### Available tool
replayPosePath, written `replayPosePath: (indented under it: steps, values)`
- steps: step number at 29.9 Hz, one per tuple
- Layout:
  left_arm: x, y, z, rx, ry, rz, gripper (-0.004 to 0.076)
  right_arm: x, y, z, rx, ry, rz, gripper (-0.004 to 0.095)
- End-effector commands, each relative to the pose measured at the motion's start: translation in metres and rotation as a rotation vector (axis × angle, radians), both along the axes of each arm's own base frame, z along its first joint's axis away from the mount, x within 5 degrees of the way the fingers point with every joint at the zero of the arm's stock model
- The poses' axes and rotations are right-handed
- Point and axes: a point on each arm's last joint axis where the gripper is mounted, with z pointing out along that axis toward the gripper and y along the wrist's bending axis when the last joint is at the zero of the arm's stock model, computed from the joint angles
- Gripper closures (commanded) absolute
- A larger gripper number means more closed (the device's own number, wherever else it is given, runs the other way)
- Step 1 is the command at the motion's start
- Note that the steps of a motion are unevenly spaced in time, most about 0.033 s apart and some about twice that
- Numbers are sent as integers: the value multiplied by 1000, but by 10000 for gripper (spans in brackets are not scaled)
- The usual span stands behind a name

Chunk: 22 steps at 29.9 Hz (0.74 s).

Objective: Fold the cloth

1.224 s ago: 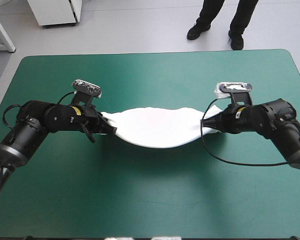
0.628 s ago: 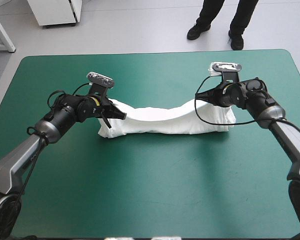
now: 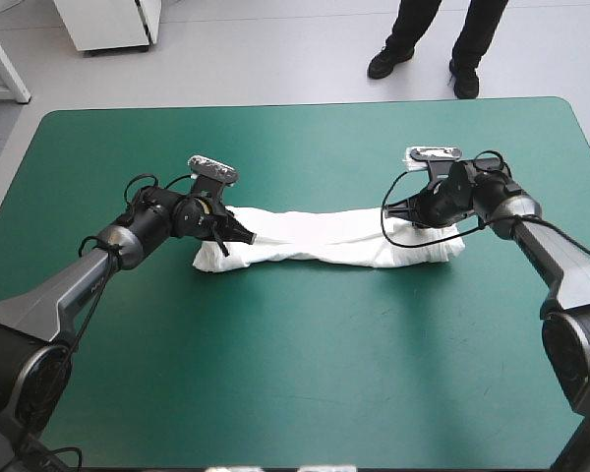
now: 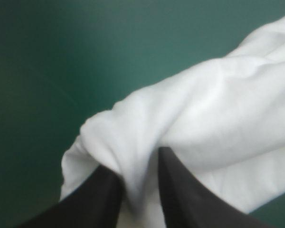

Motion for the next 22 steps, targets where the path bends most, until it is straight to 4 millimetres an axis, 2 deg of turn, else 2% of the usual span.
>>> replayPosePath:
  steps: [1,4,6,10,13,17,19,20,21,22]
  values:
    - [-1,-2,31,-37,-79,0,297,-4,-2,28,16,-70,14,475]
    - [-2,-1,34,-29,-57,1,150,-6,-3,29,14,-49,15,241]
    - [-3,-1,38,-19,-30,2,134,-9,-3,35,14,-47,18,159]
    - [-8,1,57,1,25,5,134,-17,-5,63,24,-95,22,156]
    - [-16,3,81,-10,27,7,134,-29,-7,88,36,-148,22,156]
    - [-35,0,119,-109,5,-39,134,-57,-14,121,28,-209,25,156]
    - [-47,-7,135,-179,-11,-109,174,-70,-18,135,18,-235,19,156]
    - [-53,-11,142,-206,-24,-147,227,-78,-22,143,1,-254,9,156]
    - [-58,-15,148,-223,-40,-181,288,-82,-24,148,-15,-265,2,156]
    - [-64,-21,154,-244,-57,-224,410,-88,-28,153,-31,-276,-12,156]
